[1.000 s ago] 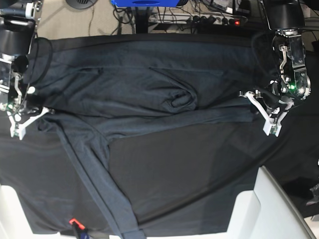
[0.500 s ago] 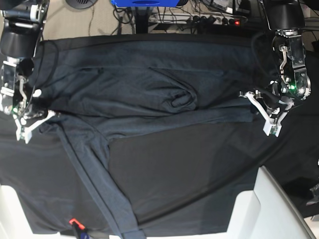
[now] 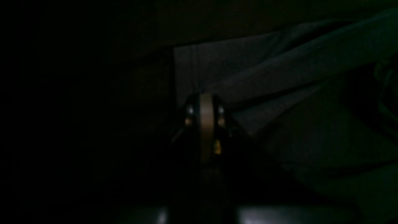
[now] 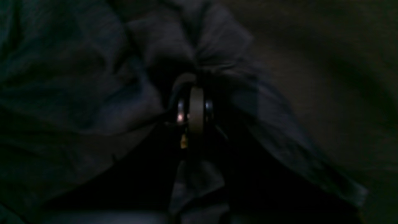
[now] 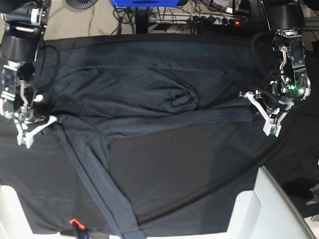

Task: Fold the T-shirt properly

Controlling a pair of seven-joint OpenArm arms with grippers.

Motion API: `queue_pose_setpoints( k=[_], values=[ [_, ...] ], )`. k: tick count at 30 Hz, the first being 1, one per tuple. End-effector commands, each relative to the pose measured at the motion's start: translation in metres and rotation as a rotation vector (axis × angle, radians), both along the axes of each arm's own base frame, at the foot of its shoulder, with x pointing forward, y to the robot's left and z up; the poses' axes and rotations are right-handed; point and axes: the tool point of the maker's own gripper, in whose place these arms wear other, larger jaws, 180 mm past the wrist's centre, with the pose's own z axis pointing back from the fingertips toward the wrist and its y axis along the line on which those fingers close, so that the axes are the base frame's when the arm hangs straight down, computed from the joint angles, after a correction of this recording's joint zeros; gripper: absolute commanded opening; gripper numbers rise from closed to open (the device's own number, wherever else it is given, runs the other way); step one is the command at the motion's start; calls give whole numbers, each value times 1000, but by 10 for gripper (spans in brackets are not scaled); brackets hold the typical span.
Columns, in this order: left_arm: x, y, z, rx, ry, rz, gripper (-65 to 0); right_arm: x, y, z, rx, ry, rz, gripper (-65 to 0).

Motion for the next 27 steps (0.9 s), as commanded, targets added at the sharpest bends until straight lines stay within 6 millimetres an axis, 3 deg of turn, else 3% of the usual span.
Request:
queue_pose_setpoints(
  k=[1,8,18,27],
  values=[
    [13,8,14,15,-49,4,-650,19,-9,19,-21,-55,-2,-650],
    [8,11,2,2,-12,20,-650,24,-12,16,-16,-42,-12,-650],
    [9,10,2,3,-15,19,-650,18,-50,-1,-67,-41,-57,-650],
    [8,11,2,4,-13,20,-650,30,-79,15,-118,-84,-75,-650]
  ],
)
